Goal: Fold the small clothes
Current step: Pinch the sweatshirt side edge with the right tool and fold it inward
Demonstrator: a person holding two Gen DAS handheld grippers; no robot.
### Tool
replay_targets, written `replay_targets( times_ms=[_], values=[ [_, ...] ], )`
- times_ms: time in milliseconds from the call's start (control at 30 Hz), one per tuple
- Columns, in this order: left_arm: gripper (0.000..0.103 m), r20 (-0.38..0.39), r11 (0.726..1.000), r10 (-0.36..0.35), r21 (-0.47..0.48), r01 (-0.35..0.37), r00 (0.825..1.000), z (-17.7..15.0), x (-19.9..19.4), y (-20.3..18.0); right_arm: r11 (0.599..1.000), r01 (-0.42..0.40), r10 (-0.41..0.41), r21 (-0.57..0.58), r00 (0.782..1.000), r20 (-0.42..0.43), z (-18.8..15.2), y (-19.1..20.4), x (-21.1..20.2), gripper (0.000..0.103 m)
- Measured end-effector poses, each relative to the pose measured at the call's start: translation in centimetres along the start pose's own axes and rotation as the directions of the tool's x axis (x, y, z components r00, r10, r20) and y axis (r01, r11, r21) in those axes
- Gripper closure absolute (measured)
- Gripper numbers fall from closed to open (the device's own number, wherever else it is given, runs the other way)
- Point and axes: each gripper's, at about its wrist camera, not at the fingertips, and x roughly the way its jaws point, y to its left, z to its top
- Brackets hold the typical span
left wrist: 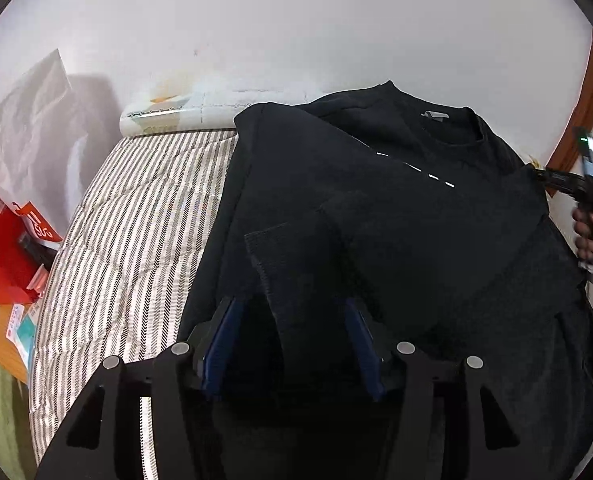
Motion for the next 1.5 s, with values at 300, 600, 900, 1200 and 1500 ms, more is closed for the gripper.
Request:
replay_targets(
  times_ms=[300,600,900,1200,1500],
  values=[
    [0.051,0.008,0.997,-0.039,-0.062,0.04,0.999,0.0,0.3,1.3,0.987,-0.065,0.078,-0.146,0.993,0.084,2.5,2.6,0.9,0.096],
    [0.046,0.021,0.997,-0.061,-0.043,0.062,0.998,-0.1,-0.2,0.9,0.995,-0.071,0.073,-0.077,0.997,0.015,1.0,-0.4,-0.5,0.06],
    [0.043,0.001,0.995,-0.083,-0.063,0.083,0.997,1.1,1.5,1.1,0.997,-0.072,0.072,-0.031,0.997,-0.031,-8.2,-4.1,-7.7,0.058],
    [0.096,0.058,0.996,-0.023,-0.083,0.028,0.998,2.3,1.8,1.3,0.999,-0.05,0.051,0.013,0.998,-0.047,-12.9,-4.9,-8.0,0.058],
    [0.092,-0.005,0.991,0.046,-0.122,-0.046,0.999,0.5,1.6,2.5,1.0,0.003,-0.003,0.008,0.999,-0.05,-14.0,-5.4,-9.8,0.052]
  ],
)
